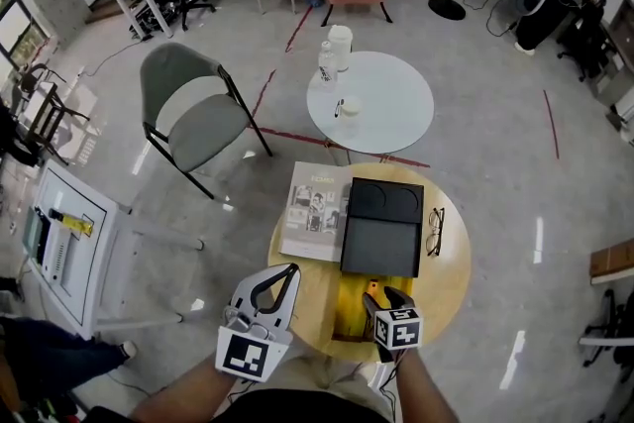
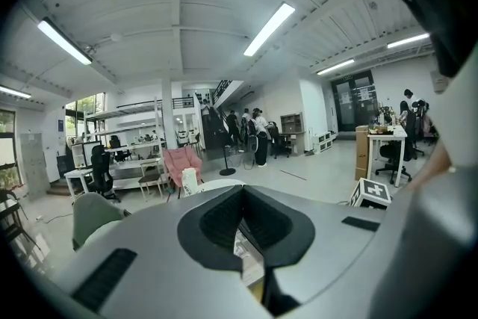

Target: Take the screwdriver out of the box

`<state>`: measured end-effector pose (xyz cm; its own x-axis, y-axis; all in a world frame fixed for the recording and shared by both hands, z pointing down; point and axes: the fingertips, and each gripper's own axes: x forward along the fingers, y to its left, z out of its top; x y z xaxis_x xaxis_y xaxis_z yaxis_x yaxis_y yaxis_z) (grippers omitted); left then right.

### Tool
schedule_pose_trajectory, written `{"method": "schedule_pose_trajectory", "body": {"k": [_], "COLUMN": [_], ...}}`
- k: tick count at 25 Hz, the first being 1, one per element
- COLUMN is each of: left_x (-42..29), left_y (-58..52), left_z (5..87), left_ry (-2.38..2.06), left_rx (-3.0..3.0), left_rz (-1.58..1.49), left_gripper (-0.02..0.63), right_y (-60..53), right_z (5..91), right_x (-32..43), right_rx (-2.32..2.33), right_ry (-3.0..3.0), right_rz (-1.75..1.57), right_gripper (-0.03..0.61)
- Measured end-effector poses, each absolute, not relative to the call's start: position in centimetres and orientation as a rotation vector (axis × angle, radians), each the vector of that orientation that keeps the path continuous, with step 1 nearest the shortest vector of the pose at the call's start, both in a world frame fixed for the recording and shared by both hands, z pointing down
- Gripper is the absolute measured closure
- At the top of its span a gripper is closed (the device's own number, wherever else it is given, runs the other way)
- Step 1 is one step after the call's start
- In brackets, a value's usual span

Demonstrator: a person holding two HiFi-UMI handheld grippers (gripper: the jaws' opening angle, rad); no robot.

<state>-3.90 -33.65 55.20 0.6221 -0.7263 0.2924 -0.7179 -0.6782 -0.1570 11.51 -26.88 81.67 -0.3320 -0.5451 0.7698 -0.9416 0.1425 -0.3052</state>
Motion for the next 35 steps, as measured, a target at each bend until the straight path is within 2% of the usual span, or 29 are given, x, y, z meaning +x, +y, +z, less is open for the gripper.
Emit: {"method": "schedule_pose_trajectory", "body": {"k": [6, 18, 21, 24, 27, 30, 35], "left_x": [-5.0, -6.8, -7.6, -8.0, -7.8, -7.1, -6.7], "left_y": [-34.0, -34.8, -35.1, -35.3, -35.4, -35.4, -35.5], "left_z": [55.1, 55.1, 55.0, 54.9, 54.8, 54.4, 53.0], "left_ry": [1.235, 1.240, 1.258, 1.260, 1.253, 1.233, 1.217], "left_rx": [-2.794, -2.790, -2.790, -2.789, -2.802, -2.813, -2.812], "left_rz": [-0.544, -0.542, -0.534, -0.531, -0.522, -0.505, -0.472], "left_gripper": [0.601, 0.601, 0.601, 0.601, 0.601, 0.601, 0.601], "right_y": [-26.9, -27.0, -27.0, -27.0, -27.0, -26.9, -26.0], "right_z": [84.1, 87.1, 87.1, 87.5, 87.4, 87.3, 86.5], "right_x": [11.0, 11.0, 11.3, 11.7, 11.5, 11.4, 11.9], "right_rx": [1.394, 1.378, 1.400, 1.414, 1.389, 1.381, 1.429], "right_ry": [-1.878, -1.737, -1.699, -1.652, -1.643, -1.646, -1.691], "right_rz": [1.152, 1.203, 1.178, 1.120, 1.064, 1.040, 1.034], "right_gripper": [0.313, 0.304, 0.318, 0.391, 0.400, 0.449, 0.456]}}
